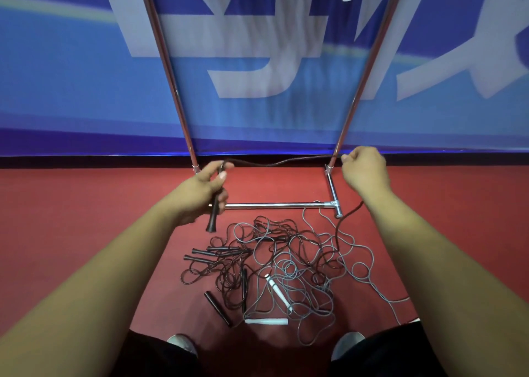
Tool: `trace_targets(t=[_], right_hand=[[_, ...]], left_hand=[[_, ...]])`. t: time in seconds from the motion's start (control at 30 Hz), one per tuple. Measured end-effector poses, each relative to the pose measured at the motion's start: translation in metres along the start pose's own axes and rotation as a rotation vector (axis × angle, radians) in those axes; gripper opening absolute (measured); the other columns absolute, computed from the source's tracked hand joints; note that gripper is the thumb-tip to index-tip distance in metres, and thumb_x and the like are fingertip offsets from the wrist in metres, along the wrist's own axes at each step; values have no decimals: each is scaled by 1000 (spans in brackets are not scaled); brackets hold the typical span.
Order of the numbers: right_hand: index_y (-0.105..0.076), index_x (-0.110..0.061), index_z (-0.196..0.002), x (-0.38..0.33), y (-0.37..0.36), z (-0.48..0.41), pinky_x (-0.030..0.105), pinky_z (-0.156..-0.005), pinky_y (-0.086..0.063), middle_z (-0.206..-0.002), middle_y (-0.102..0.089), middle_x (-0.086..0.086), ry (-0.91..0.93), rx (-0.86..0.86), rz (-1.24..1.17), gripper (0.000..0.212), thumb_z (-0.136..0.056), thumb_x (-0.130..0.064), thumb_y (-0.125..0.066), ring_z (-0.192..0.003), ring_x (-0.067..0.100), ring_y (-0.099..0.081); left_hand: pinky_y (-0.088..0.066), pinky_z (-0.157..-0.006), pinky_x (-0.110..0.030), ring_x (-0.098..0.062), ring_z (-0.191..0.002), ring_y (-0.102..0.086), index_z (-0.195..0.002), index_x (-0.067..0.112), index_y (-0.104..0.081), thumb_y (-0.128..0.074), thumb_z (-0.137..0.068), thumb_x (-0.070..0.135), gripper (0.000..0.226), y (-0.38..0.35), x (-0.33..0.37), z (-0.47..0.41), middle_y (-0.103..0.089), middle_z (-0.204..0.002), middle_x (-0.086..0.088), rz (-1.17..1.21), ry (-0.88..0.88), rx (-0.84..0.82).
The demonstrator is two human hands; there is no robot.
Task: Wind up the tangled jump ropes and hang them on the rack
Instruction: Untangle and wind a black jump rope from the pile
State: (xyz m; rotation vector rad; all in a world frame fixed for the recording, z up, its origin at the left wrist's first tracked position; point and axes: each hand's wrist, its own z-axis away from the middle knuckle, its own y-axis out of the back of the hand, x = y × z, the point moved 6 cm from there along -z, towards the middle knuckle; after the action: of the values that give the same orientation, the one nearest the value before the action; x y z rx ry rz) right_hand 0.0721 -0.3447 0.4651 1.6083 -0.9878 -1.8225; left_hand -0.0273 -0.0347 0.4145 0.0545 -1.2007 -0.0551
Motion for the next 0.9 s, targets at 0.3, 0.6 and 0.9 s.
trace_targets(t=[0.3, 0.6, 0.9], right_hand=[[-69, -17, -85, -40, -54, 58, 20, -41, -38, -61, -62, 4, 208, -742, -129, 20, -99, -11, -56, -39, 9, -49], [-69, -11, -81, -76, -42, 80, 21, -49, -42, -53, -58, -4, 425, -739, -388, 14, -94, -18, -67, -46, 9, -49], [-68, -13, -80, 4, -66, 46, 17, -69, -42, -75, -69, -4, 342, -946, 178, 16, -95, -16, -65, -61, -2, -57]], left_hand=[[-48, -51, -25, -19, -51, -57, -119, 21, -52, -48, -104, 23, 16, -34, 52, 20, -73, -92, -19, 253, -127, -54], [-30, -46, -24, -12, -46, -36, -85, 8, -60, -63, -97, 18, 16, -57, 62, 32, -49, -51, 8, -257, -161, -199], [-26, -40, -13, -3, -43, -30, -79, 14, -45, -50, -94, 8, 16, 4, 55, 11, -42, -64, 3, 813, -13, 9]])
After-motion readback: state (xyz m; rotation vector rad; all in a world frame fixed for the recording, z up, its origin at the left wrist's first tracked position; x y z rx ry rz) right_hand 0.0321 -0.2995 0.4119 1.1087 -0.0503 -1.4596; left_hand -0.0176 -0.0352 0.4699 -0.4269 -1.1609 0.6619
